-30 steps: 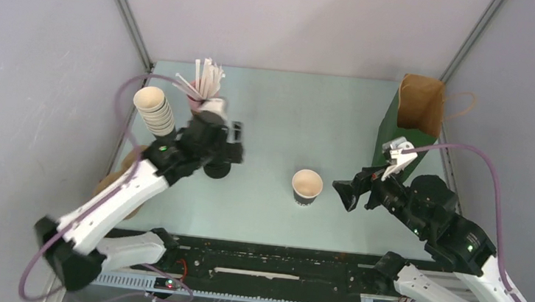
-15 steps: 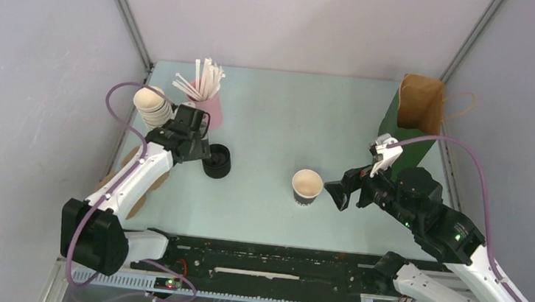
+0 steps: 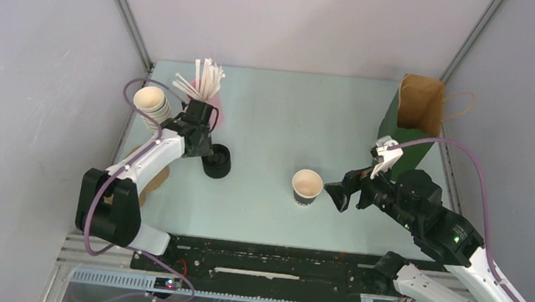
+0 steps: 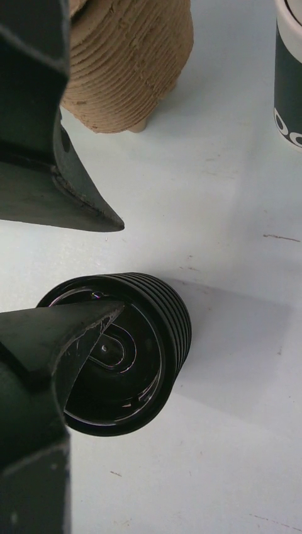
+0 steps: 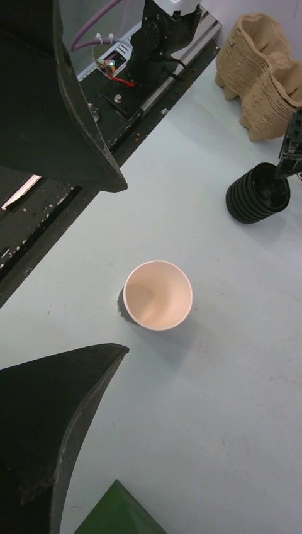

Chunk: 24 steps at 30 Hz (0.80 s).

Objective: Pack the takeout coffee

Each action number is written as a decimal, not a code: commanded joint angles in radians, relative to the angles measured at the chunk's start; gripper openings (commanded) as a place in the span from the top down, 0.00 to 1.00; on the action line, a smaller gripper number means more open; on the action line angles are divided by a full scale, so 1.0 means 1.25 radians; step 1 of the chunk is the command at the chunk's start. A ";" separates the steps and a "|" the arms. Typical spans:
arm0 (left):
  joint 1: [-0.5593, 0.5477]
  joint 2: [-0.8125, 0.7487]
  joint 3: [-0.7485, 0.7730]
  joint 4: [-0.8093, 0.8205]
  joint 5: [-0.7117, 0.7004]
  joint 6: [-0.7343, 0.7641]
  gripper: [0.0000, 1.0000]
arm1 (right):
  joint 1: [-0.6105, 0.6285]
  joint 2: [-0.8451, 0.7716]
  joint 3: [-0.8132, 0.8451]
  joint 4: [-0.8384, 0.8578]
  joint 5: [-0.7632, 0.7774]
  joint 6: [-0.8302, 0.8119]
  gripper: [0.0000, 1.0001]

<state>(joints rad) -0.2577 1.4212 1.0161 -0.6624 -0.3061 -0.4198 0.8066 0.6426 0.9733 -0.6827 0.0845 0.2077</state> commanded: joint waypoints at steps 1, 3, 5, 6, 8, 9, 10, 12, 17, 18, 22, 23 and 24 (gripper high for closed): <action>-0.008 0.001 0.045 0.027 0.015 0.017 0.50 | -0.005 -0.006 0.003 0.031 0.002 0.005 0.00; -0.013 -0.001 0.043 0.032 0.016 0.017 0.50 | -0.006 -0.002 0.002 0.033 0.001 0.004 0.00; -0.014 0.004 0.042 0.034 0.019 0.018 0.53 | -0.006 0.001 0.003 0.034 -0.003 0.004 0.00; -0.014 0.008 0.044 0.033 0.020 0.019 0.54 | -0.006 0.001 0.003 0.035 -0.005 0.004 0.00; -0.015 0.015 0.045 0.033 0.021 0.019 0.57 | -0.006 0.001 0.003 0.036 -0.006 0.006 0.00; -0.015 0.019 0.046 0.033 0.022 0.019 0.60 | -0.006 0.000 0.003 0.035 -0.005 0.006 0.00; -0.015 0.023 0.047 0.032 0.022 0.018 0.62 | -0.005 -0.001 0.003 0.035 -0.004 0.006 0.00; -0.015 0.031 0.052 0.031 0.026 0.017 0.64 | -0.006 -0.001 0.003 0.035 -0.001 0.006 0.00; -0.016 0.027 0.058 0.025 0.016 0.014 0.70 | -0.007 0.007 0.003 0.036 -0.005 0.008 0.00; -0.016 0.023 0.058 0.023 0.014 0.014 0.70 | -0.007 0.007 0.003 0.036 -0.006 0.009 0.00; -0.016 0.010 0.058 0.020 0.008 0.017 0.65 | -0.007 0.013 0.003 0.035 -0.008 0.012 0.00; -0.016 0.009 0.058 0.019 0.006 0.017 0.64 | -0.007 0.014 0.003 0.036 -0.008 0.013 0.00; -0.016 0.008 0.059 0.018 0.007 0.016 0.64 | -0.007 0.016 0.003 0.037 -0.008 0.014 0.00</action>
<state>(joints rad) -0.2722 1.4643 1.0233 -0.6456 -0.2825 -0.4095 0.8047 0.6537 0.9733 -0.6685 0.0769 0.2100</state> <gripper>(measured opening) 0.351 0.993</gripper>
